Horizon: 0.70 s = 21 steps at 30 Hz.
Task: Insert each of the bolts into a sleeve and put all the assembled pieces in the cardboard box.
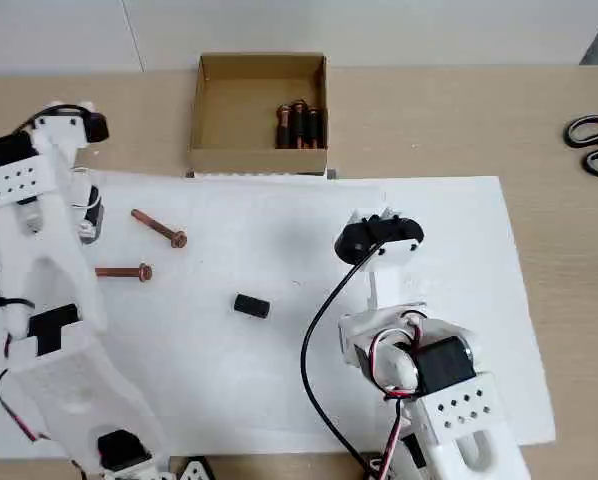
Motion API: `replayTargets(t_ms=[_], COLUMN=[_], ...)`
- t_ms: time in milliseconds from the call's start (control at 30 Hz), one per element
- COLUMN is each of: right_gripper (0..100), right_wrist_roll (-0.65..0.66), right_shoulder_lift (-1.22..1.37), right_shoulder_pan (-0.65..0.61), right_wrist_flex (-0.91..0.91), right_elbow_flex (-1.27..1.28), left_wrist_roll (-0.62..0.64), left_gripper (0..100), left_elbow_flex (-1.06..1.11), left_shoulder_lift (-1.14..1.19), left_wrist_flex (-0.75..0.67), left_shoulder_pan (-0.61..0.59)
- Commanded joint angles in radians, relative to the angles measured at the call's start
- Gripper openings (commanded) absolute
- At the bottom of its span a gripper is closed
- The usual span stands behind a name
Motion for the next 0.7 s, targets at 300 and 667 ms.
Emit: replayTargets(t_ms=[300, 667], right_gripper=[0.4, 0.4], right_wrist_roll=[0.000, 0.000], right_shoulder_lift=[-0.018, -0.018], right_shoulder_pan=[0.007, 0.004], right_wrist_flex=[-0.021, -0.079], right_elbow_flex=[-0.008, -0.008], left_wrist_roll=[-0.724, -1.163], left_gripper=[1, 1], left_elbow_flex=[0.064, 0.151], left_shoulder_lift=[-0.018, -0.018], left_wrist_flex=[0.020, 0.020], left_shoulder_pan=[0.003, 0.029])
